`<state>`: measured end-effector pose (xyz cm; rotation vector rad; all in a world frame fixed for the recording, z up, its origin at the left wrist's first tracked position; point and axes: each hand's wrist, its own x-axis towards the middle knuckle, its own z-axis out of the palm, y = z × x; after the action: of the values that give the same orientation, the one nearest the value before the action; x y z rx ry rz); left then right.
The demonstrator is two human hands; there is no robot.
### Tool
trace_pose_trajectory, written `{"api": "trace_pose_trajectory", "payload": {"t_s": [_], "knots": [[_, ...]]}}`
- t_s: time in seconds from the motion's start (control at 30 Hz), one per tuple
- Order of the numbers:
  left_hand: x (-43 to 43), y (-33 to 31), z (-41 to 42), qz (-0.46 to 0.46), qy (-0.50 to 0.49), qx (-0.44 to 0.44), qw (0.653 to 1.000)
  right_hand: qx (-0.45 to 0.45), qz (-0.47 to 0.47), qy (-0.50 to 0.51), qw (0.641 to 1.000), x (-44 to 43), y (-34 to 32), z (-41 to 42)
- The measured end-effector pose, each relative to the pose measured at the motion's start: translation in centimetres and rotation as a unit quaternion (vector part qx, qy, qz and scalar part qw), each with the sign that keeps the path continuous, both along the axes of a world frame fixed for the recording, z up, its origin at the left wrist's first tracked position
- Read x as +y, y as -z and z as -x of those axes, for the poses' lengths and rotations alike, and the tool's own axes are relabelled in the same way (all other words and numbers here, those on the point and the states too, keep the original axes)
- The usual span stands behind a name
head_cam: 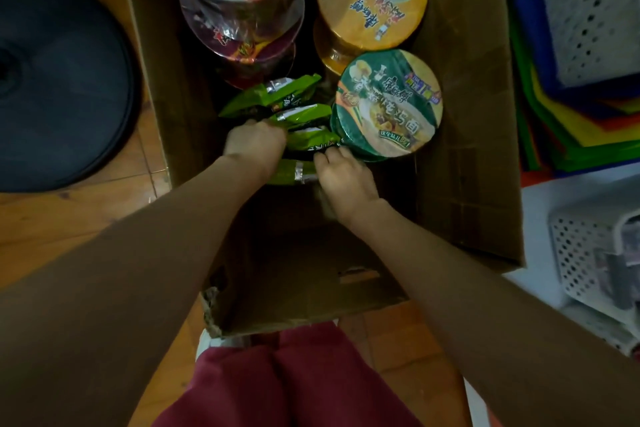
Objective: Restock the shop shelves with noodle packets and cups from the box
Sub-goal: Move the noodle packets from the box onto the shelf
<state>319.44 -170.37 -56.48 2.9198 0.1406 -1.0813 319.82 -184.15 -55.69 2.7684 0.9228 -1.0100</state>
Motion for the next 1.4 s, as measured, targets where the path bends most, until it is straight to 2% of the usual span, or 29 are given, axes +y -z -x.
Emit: {"api": "trace_pose_trajectory", "payload": {"t_s": [0.2, 0.4, 0.63, 0.9, 1.13, 1.3, 1.4], "knots": [[-0.5, 0.3, -0.4, 0.019, -0.035, 0.004, 0.999, -0.005, 0.021, 0.002, 1.000, -0.7, 0.6, -0.1], [-0.7, 0.1, -0.1, 0.019, -0.042, -0.023, 0.999, 0.079, 0.025, 0.020, 0.996, -0.8, -0.3, 0.7], [-1.0, -4.1, 0.8, 0.082, -0.075, -0.029, 0.993, 0.079, 0.024, 0.012, 0.997, -1.5, -4.5, 2.0], [-0.7, -14.2, 3.8, 0.142, -0.132, -0.058, 0.979, 0.065, -0.009, 0.028, 0.997, -2.3, -15.1, 2.9], [-0.3, -25.8, 5.0, 0.167, -0.155, -0.116, 0.967, 0.012, -0.030, 0.052, 0.998, -2.7, -26.1, 3.2], [0.7, -35.0, 7.2, 0.216, -0.176, -0.171, 0.945, 0.030, -0.101, 0.137, 0.985, -3.6, -34.2, 3.8], [1.3, -40.8, 8.5, 0.240, -0.207, -0.217, 0.923, 0.007, -0.153, 0.191, 0.970, -4.2, -39.7, 4.6]]}}
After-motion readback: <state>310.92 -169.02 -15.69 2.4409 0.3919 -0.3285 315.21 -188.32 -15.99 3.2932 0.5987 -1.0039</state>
